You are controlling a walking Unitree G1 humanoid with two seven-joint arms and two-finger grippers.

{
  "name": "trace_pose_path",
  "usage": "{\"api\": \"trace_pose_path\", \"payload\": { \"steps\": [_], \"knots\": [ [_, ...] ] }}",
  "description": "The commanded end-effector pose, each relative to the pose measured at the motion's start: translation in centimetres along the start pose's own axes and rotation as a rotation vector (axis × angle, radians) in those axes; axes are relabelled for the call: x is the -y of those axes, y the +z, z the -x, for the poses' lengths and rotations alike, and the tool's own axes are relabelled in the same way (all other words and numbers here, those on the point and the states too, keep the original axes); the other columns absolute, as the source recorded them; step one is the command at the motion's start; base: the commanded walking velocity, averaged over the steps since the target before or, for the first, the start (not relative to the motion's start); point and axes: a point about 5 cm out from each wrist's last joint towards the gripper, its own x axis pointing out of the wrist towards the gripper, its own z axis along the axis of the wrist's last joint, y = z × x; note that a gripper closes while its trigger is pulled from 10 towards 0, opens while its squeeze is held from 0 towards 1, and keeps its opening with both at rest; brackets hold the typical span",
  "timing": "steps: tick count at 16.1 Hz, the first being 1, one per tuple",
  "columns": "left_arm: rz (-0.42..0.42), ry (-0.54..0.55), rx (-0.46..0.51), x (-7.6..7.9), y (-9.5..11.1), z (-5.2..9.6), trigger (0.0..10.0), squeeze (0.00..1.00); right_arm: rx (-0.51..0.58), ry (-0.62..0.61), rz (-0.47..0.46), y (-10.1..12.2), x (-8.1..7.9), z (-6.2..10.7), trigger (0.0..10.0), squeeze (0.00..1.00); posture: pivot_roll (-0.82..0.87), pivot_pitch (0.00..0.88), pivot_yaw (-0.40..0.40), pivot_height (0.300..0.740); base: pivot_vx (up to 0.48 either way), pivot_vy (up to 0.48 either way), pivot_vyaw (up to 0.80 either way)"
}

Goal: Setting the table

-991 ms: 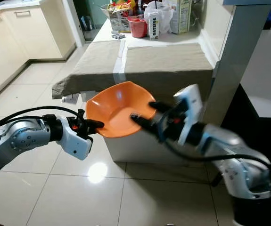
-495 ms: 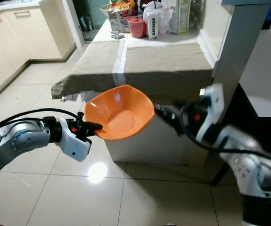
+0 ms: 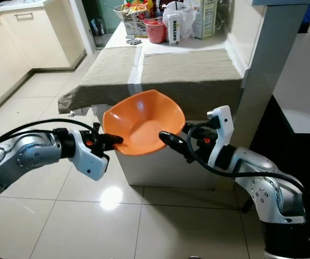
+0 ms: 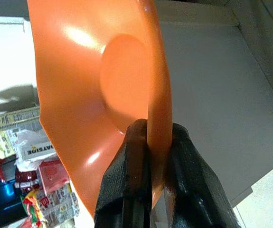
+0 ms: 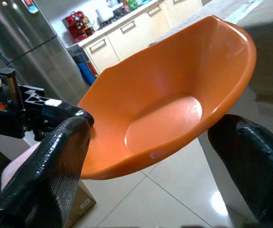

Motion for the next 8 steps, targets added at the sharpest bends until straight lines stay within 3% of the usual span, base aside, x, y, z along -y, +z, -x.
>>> {"api": "trace_pose_path", "payload": {
  "steps": [1,5,8],
  "knots": [
    [-0.032,0.059,0.022,-1.8,0.5,0.2,0.0,0.0,0.009,0.089,0.023,0.6,-1.7,-1.2,10.0,0.0,-0.14,0.0,0.13,0.736,0.0,0.0,0.0],
    [-0.028,0.086,0.068,-2.5,1.5,-0.1,0.0,0.0,-0.01,0.134,-0.003,-0.5,-2.8,-3.1,10.0,0.0,-0.14,0.0,0.127,0.736,0.0,0.0,0.0],
    [-0.024,0.109,0.114,-3.2,2.5,-0.2,0.0,0.0,-0.032,0.139,0.057,-0.4,-3.2,-3.8,10.0,0.0,-0.13,0.0,0.127,0.736,0.0,0.0,0.0]
  ]
}}
